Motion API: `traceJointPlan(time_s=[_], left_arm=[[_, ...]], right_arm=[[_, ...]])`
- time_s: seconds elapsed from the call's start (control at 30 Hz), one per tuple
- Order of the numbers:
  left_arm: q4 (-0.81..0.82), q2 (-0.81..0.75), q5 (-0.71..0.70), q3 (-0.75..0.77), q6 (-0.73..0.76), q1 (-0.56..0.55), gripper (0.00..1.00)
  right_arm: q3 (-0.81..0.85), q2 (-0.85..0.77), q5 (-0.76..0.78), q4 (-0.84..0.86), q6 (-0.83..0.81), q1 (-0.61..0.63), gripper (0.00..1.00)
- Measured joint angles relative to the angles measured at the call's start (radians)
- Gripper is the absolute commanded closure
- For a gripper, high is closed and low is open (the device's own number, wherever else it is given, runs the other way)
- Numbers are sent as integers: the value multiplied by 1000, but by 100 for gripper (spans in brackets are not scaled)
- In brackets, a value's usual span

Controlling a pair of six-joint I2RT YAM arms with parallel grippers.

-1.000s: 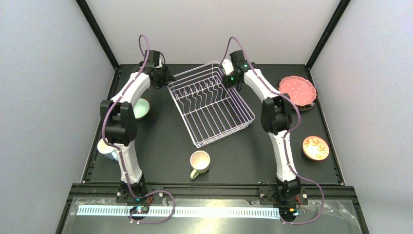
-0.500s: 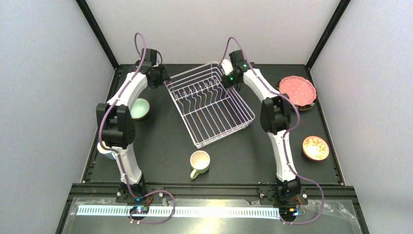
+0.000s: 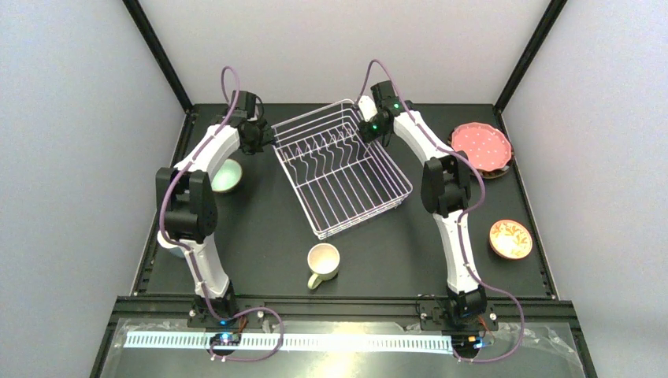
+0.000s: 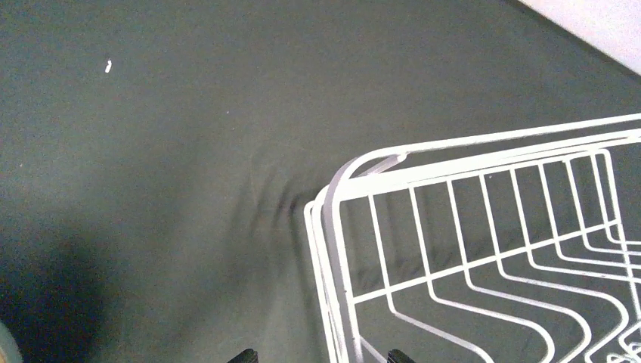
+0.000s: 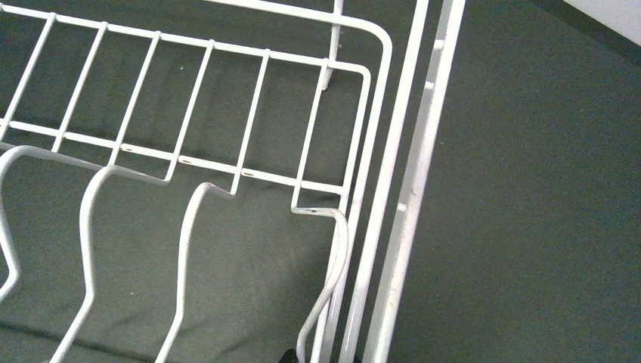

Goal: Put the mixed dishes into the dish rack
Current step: Adjust the dish rack at the center of the board.

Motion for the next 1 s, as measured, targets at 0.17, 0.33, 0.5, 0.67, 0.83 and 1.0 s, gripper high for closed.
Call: traceJointPlan(time_s=[0.17, 0.33, 0.5, 0.67, 0.83, 1.0], left_arm=[[29, 7, 12, 2, -10, 0, 1], [37, 69, 28, 50, -23, -7, 1], [40, 133, 23, 101, -27, -35, 2], [37, 151, 19, 111, -34, -39, 20], [29, 159, 10, 113, -39, -39, 48], [25, 159, 2, 113, -39, -39, 55]], right_arm=[[0, 0, -5, 0, 0, 0, 87], [0, 0, -11, 0, 1, 0, 87], [0, 0, -14, 0, 4, 0, 87], [0, 0, -15, -1, 8, -4, 85], [-1, 0, -14, 0, 11, -4, 73], [-2, 0, -7, 2, 10, -5, 57]])
